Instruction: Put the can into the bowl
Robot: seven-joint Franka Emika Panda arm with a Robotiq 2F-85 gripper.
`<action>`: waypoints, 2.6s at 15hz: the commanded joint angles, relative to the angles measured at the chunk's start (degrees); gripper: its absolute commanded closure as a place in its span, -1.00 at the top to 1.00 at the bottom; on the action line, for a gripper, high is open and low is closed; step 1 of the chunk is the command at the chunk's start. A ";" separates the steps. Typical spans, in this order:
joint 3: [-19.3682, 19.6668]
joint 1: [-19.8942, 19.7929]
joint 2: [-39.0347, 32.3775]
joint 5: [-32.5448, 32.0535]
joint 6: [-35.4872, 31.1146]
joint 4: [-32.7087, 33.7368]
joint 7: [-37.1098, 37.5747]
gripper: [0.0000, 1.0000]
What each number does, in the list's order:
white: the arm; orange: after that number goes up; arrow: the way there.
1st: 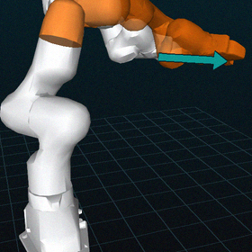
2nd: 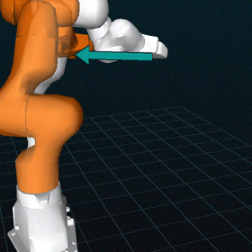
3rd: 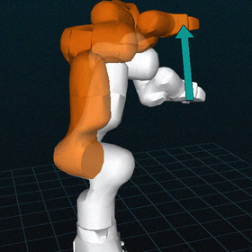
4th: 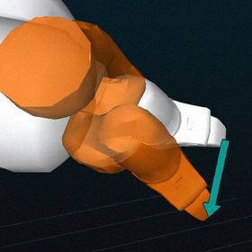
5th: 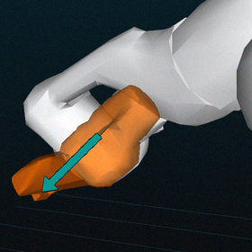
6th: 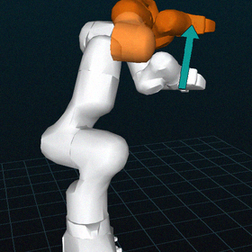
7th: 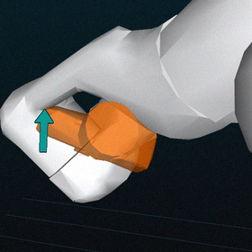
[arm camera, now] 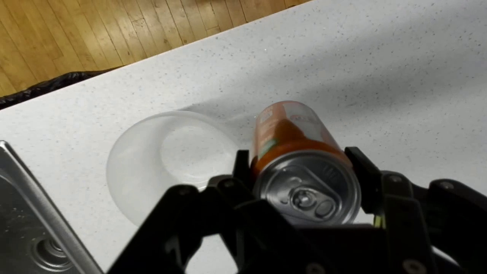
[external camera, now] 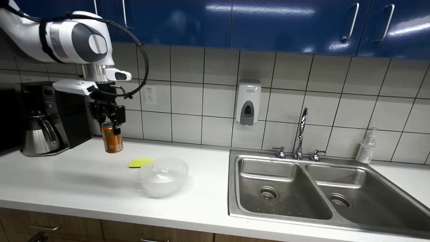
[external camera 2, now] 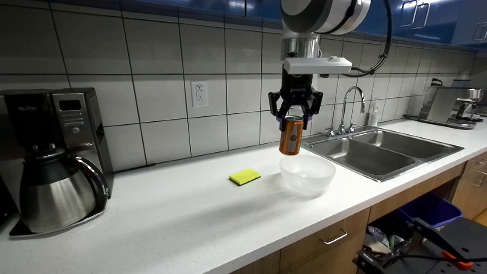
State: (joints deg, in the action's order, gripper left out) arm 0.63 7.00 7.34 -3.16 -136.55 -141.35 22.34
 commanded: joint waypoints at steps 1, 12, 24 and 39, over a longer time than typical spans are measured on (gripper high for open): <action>0.54 -5.26 3.48 -0.92 2.73 -0.56 -3.67 -0.22; 4.25 -12.14 -10.33 -4.08 -3.09 6.83 -4.34 -0.22; 7.31 -6.97 -34.12 -3.55 -11.89 21.11 -0.21 -0.22; 9.08 -3.58 -30.75 -1.83 -11.12 17.98 -1.41 1.00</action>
State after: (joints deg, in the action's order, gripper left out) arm 9.74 3.19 -31.16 -5.89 -149.33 -118.31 22.13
